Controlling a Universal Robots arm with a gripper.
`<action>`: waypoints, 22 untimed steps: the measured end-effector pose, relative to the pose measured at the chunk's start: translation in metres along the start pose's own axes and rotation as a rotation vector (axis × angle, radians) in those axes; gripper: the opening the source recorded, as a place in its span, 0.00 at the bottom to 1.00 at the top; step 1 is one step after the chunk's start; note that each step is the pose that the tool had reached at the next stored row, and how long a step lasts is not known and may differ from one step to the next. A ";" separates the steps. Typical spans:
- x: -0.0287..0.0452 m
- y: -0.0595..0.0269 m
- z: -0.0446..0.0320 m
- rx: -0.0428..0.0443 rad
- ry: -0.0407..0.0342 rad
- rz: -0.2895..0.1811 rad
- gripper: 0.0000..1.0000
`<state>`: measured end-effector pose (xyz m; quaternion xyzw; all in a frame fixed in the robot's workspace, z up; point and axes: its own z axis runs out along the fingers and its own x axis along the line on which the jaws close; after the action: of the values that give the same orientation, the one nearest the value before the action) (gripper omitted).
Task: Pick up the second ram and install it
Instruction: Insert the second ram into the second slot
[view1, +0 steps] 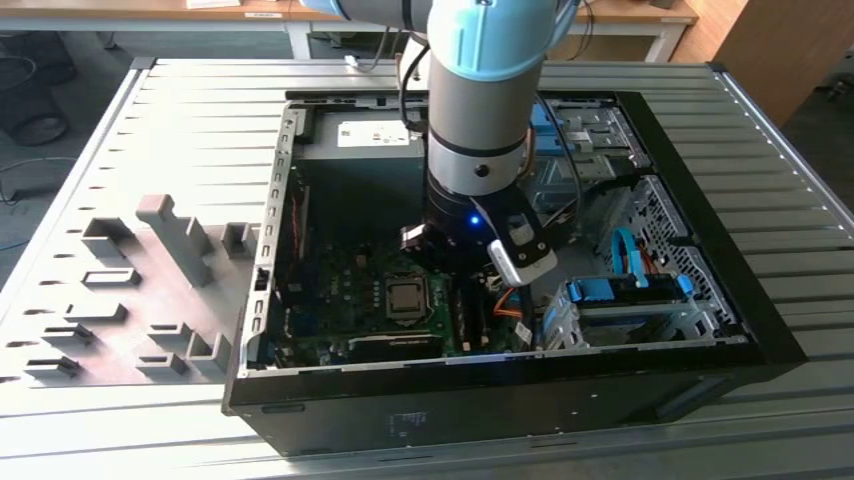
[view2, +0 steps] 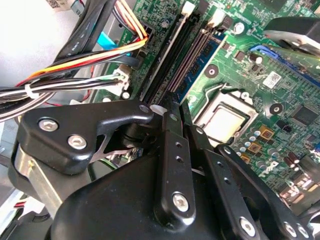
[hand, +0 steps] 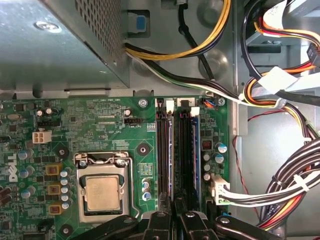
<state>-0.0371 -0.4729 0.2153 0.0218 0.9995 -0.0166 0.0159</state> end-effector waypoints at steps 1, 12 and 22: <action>0.0002 0.0003 0.0003 0.0002 0.0000 0.000 0.14; 0.0004 0.0016 0.0014 0.0010 -0.0001 0.000 0.14; -0.0001 0.0016 -0.0012 0.0056 -0.0004 -0.004 0.14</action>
<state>-0.0370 -0.4713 0.2164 0.0197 0.9995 -0.0194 0.0160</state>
